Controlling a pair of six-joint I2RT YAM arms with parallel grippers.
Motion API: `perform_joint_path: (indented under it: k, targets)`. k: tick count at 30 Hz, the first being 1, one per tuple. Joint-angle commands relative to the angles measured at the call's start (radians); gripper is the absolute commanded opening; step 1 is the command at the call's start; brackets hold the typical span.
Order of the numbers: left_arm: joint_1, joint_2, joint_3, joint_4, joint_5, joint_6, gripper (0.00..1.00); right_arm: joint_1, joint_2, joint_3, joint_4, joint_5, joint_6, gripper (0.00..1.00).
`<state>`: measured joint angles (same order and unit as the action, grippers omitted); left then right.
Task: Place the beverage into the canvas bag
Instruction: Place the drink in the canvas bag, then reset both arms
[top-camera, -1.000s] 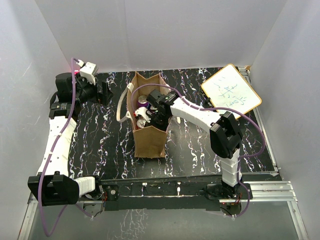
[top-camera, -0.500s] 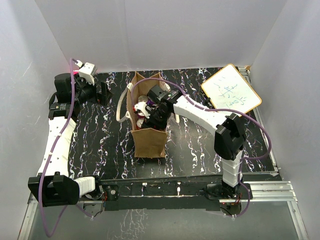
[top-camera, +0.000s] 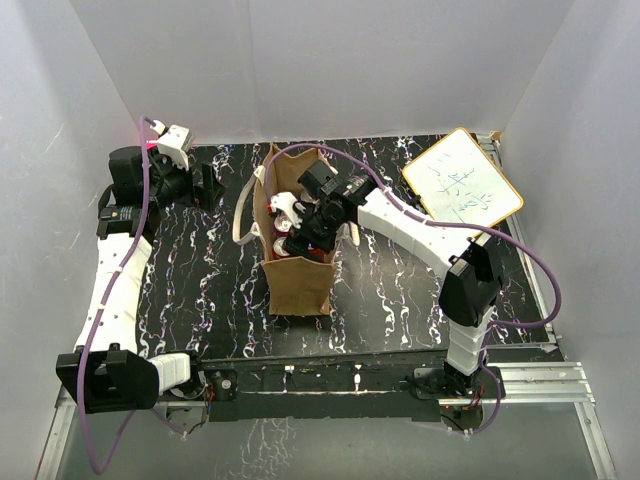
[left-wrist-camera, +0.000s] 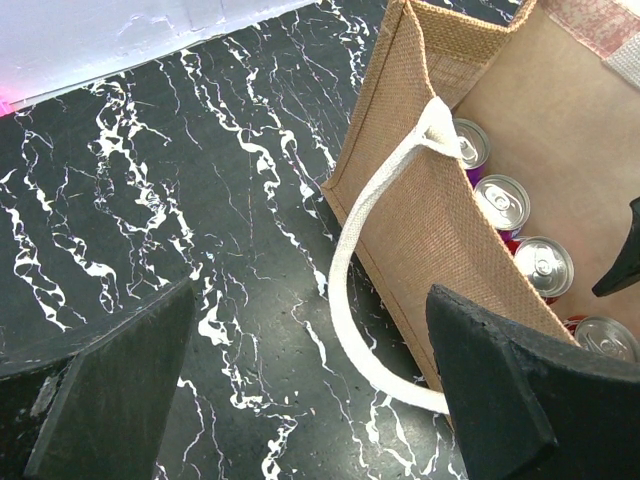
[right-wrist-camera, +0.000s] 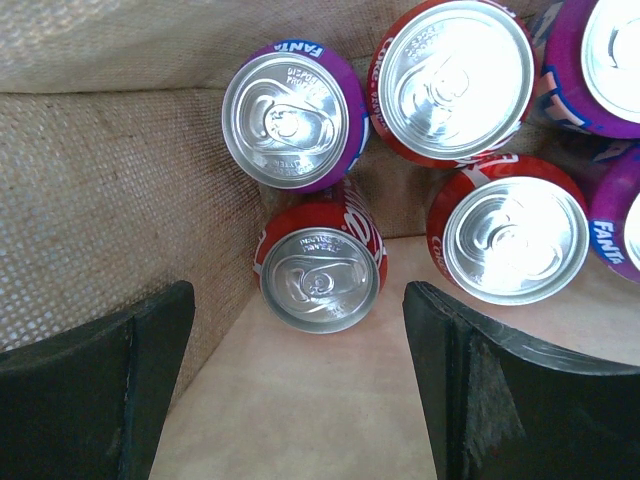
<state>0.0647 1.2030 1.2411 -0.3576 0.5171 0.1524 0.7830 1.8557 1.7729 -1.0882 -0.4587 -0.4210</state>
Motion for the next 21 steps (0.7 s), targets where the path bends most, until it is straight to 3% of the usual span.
perform_joint_path:
  k: [1,14,21]
  targets:
    - [0.012,-0.004,0.005,0.024,0.015,-0.036,0.97,-0.01,-0.071,0.144,0.072,0.032,0.068,0.89]
    - [0.036,0.013,0.047,0.039,-0.233,-0.055,0.97,-0.094,-0.071,0.325,0.172,0.203,0.093,0.91]
    - [0.036,0.021,0.086,0.04,-0.28,-0.006,0.97,-0.337,-0.089,0.364,0.215,0.233,0.28,0.92]
